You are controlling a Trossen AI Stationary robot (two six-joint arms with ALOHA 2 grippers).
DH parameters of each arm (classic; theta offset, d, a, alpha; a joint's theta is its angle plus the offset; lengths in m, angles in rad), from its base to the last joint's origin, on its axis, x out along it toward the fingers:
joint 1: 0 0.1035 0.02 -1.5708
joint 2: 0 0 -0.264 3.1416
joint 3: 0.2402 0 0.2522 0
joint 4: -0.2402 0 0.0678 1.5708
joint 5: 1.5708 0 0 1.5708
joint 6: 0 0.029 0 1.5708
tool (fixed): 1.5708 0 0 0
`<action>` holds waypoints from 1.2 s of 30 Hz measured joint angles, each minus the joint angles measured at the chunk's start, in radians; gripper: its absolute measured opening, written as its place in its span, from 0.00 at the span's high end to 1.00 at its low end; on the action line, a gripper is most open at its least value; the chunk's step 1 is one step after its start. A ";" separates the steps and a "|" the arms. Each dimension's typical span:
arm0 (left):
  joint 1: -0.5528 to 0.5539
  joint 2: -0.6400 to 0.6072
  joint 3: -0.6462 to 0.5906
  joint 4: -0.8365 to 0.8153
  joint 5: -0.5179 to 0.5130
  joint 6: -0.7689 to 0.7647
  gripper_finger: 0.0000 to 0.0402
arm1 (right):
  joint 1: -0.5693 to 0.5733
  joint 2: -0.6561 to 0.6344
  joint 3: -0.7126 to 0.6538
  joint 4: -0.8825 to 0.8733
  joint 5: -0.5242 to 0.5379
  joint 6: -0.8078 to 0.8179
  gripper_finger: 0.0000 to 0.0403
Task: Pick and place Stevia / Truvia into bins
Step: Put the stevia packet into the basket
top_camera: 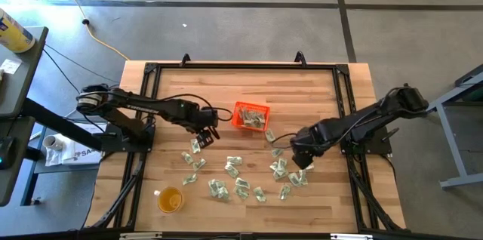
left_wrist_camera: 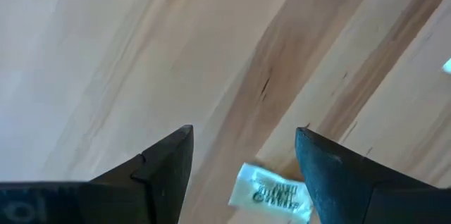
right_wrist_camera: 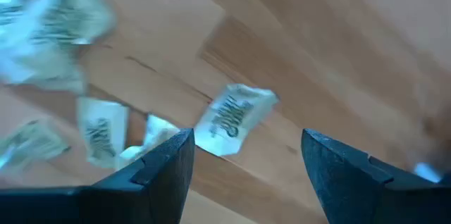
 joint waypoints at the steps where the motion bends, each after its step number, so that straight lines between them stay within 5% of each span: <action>1: 0.000 -0.002 -0.007 0.019 -0.002 0.011 0.30 | 0.012 0.002 -0.016 0.018 -0.008 0.051 0.38; 8: 0.000 -0.003 -0.015 0.065 -0.017 0.127 0.30 | 0.076 0.012 -0.127 0.267 0.016 0.283 0.38; 17: 0.071 -0.003 -0.015 0.074 -0.012 0.148 0.30 | 0.074 0.058 -0.216 0.258 0.042 0.366 0.39; 21: 0.097 -0.003 -0.015 0.074 -0.010 0.148 0.30 | 0.042 0.060 -0.225 0.254 0.047 0.346 0.52; 28: 0.106 -0.003 -0.014 0.066 -0.010 0.148 0.30 | -0.072 0.058 -0.220 0.268 0.111 0.257 0.96; 36: 0.106 -0.025 -0.014 -0.057 0.022 0.084 0.30 | -0.268 -0.075 -0.072 0.355 0.422 0.005 0.98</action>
